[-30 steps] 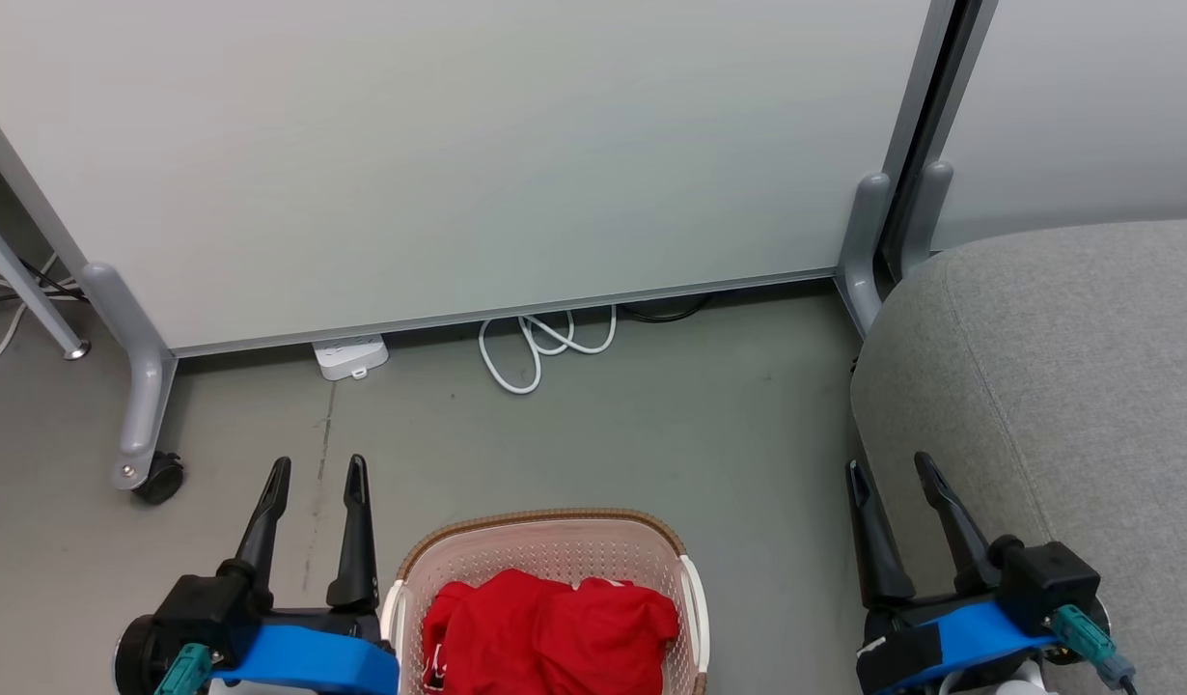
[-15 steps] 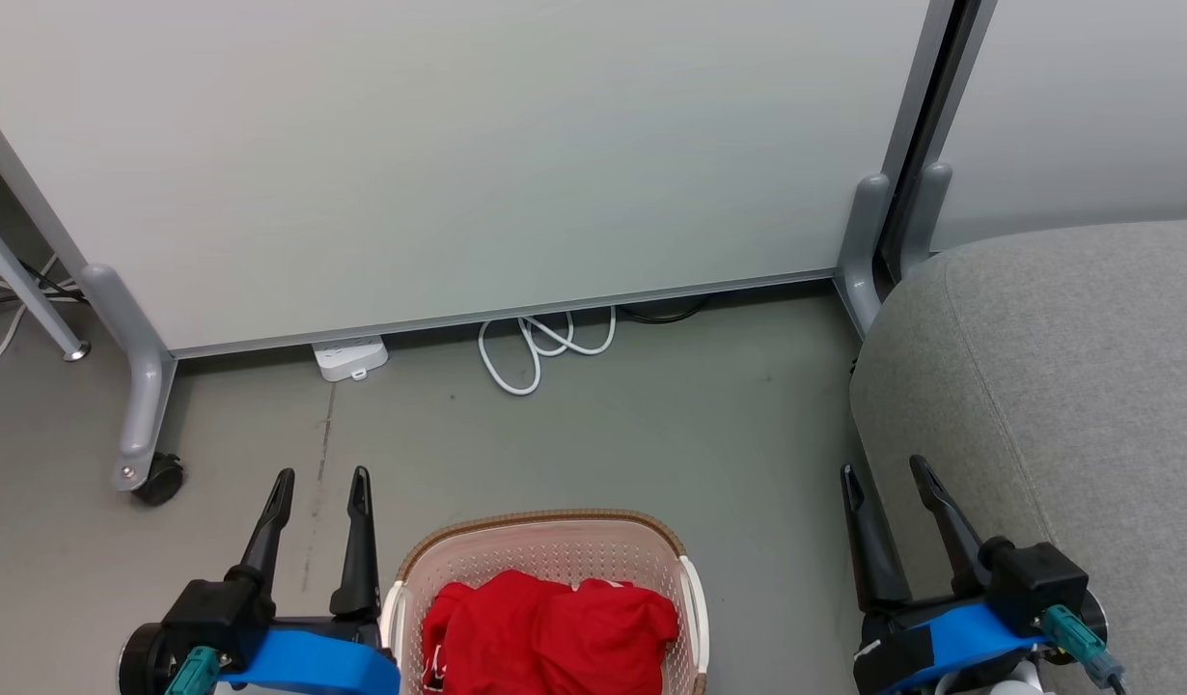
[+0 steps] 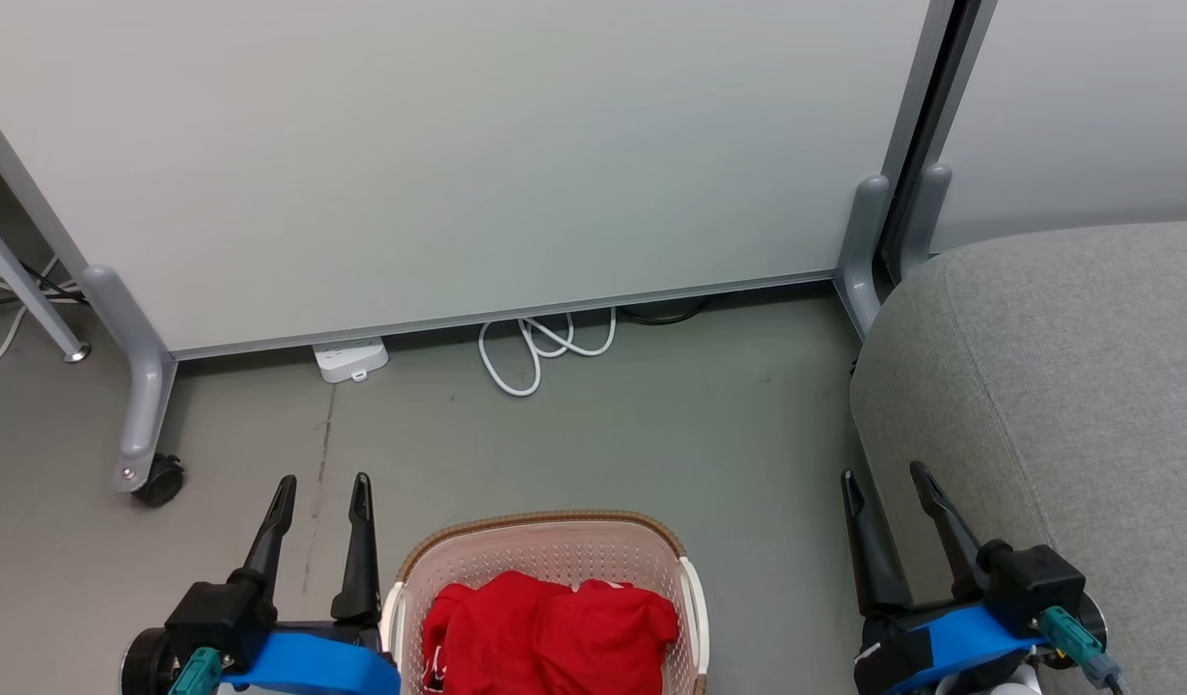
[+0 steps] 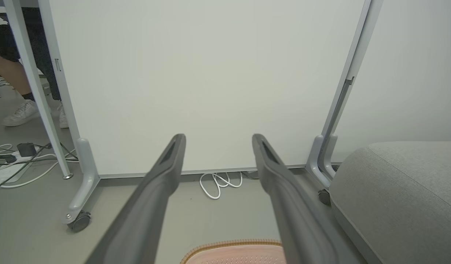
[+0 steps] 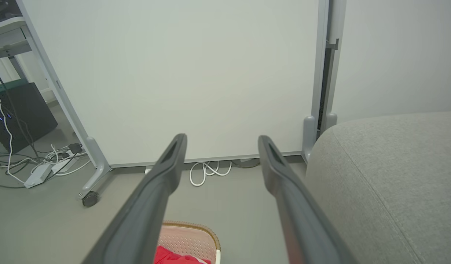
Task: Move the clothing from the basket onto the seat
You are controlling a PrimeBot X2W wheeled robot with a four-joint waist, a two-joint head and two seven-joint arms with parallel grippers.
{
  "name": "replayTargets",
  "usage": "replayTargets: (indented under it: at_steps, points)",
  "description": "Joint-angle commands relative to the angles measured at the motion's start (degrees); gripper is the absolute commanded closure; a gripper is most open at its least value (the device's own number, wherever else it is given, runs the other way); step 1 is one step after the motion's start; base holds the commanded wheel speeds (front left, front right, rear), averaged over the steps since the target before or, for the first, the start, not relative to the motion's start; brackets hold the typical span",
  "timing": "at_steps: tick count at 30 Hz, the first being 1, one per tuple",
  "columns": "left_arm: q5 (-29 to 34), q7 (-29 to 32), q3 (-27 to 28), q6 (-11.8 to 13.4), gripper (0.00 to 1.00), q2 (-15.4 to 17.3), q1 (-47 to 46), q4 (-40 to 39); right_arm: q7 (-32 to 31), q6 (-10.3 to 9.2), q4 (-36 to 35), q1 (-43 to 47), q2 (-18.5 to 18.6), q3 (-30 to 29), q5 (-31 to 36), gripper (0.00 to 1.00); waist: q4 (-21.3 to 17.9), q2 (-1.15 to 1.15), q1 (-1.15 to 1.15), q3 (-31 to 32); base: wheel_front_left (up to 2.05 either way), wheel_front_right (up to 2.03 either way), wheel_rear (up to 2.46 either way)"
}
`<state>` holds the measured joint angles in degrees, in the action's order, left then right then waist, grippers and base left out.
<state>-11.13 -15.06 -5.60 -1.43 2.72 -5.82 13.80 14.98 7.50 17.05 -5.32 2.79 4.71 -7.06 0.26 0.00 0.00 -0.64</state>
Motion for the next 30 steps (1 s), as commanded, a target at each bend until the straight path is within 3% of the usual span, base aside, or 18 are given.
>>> replayTargets:
  at_steps: [1,15,30]
  points:
    - [-0.2,-0.2,0.1,0.0,0.00,0.3,-0.5,0.1,0.3,-0.02,0.1,-0.4,0.2,0.0,0.2,0.00,0.0,0.00,0.00,0.0,0.00,0.00,0.00]
    - [1.5,-0.2,-2.3,-1.9,0.00,0.3,-3.8,3.2,0.3,-0.02,0.2,-1.3,0.2,0.2,0.7,0.00,-0.3,0.00,0.00,-1.4,0.00,0.00,0.00]
    - [6.3,-0.2,-7.1,-5.7,0.00,1.0,-17.1,16.0,0.3,-0.02,-1.5,-6.7,0.1,0.2,1.8,0.00,-4.6,0.00,0.00,-11.3,0.00,0.00,0.00]
